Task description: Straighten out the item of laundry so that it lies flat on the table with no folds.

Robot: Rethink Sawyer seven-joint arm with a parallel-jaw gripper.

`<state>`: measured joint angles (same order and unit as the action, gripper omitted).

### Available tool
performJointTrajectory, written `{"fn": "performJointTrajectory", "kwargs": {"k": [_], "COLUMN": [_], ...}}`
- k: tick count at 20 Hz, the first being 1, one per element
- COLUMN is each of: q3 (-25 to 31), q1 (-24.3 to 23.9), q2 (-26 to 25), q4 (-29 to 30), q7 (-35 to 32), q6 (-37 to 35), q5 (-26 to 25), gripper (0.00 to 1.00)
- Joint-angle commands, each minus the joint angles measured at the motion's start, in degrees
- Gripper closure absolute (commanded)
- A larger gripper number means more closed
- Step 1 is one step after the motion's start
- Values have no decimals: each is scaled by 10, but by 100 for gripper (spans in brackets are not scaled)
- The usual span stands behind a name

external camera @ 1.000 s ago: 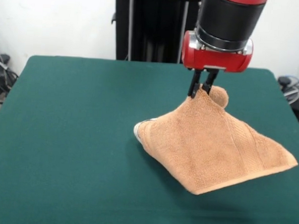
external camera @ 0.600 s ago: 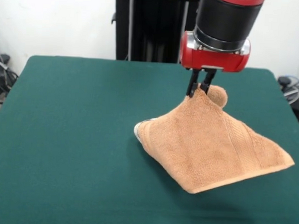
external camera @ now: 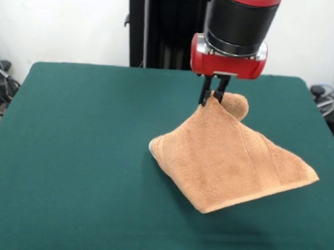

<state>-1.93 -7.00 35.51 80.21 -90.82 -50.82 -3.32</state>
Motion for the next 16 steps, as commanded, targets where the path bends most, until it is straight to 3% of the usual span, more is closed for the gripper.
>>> {"fn": "performJointTrajectory", "kwargs": {"k": [1,16], "q3": [55,56], "q1": [-7,-9], "q2": [24,41], "q4": [75,119], "q7": [16,1], "q6": [-4,23], "q5": [-11,-12], "gripper": [100,100]}}
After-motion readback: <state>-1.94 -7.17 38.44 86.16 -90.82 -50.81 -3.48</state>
